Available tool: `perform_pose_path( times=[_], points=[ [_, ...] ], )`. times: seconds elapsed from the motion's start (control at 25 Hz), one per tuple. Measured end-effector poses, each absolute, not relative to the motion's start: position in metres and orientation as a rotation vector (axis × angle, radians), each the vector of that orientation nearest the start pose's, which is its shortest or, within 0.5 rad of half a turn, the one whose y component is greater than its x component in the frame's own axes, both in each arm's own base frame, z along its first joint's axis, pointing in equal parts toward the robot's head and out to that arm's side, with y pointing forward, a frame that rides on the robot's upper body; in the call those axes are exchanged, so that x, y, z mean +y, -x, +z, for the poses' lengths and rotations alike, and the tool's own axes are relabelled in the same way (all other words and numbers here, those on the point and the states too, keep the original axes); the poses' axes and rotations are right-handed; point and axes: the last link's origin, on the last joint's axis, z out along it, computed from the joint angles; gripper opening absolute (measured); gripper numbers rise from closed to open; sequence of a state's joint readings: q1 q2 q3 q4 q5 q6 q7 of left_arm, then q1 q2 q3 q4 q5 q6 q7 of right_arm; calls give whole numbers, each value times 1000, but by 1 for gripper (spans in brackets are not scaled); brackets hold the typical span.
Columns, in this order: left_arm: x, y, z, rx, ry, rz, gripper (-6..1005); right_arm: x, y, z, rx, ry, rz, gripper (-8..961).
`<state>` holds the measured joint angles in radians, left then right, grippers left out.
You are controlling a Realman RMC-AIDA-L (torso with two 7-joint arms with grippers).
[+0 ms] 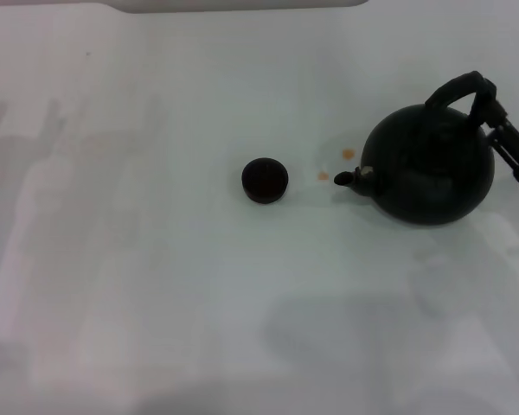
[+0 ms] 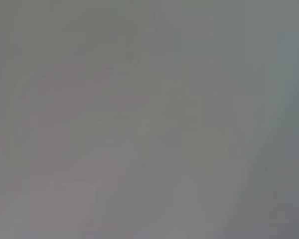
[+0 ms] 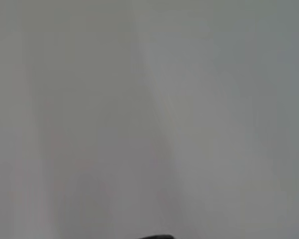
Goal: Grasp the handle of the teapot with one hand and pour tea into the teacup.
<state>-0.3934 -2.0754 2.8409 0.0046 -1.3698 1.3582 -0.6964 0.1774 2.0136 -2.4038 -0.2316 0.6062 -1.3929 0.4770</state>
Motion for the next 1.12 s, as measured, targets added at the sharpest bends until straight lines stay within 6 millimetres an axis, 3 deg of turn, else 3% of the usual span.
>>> perform_pose_path(
  times=[0.28,0.52,0.72,1.12],
  points=[
    [298,354,12,-853,1464,-1054,862,229,-357,-13,691,1730,926,876],
    [298,350,8,-767,1493,-993,862,234,-340,-12,433,1718,854,877],
    [298,345,1,-708,1505,-936,862,242,-340,-7,456,1637,850,877],
    [302,336,-7,-704,1523,-951,861,244,-340,-13,489,1649,839,874]
  ],
)
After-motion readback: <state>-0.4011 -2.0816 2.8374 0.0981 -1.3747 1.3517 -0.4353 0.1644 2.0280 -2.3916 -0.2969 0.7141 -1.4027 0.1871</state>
